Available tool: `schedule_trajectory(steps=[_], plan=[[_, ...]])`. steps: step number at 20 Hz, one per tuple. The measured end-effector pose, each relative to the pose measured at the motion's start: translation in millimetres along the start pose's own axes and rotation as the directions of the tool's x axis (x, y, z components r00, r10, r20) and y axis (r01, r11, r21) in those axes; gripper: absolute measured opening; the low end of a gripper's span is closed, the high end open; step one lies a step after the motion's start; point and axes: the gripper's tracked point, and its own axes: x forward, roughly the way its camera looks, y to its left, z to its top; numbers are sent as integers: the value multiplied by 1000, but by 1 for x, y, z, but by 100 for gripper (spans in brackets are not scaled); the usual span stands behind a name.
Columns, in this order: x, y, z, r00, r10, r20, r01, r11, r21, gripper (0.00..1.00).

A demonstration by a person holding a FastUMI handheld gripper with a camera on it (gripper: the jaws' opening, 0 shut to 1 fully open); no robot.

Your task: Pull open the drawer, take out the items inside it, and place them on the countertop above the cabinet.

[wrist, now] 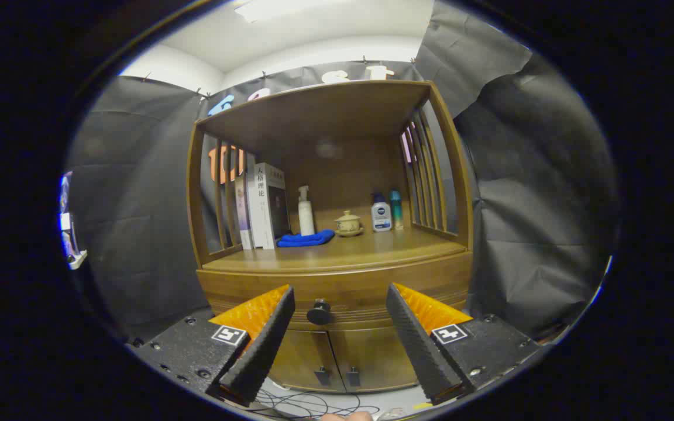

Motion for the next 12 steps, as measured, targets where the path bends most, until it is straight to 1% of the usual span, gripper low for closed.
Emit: schedule_trajectory(steps=[8, 12], plan=[[0, 9, -8, 1000, 12, -9, -12, 999, -46, 100], [1, 7, -9, 1000, 9, -11, -9, 999, -47, 100]])
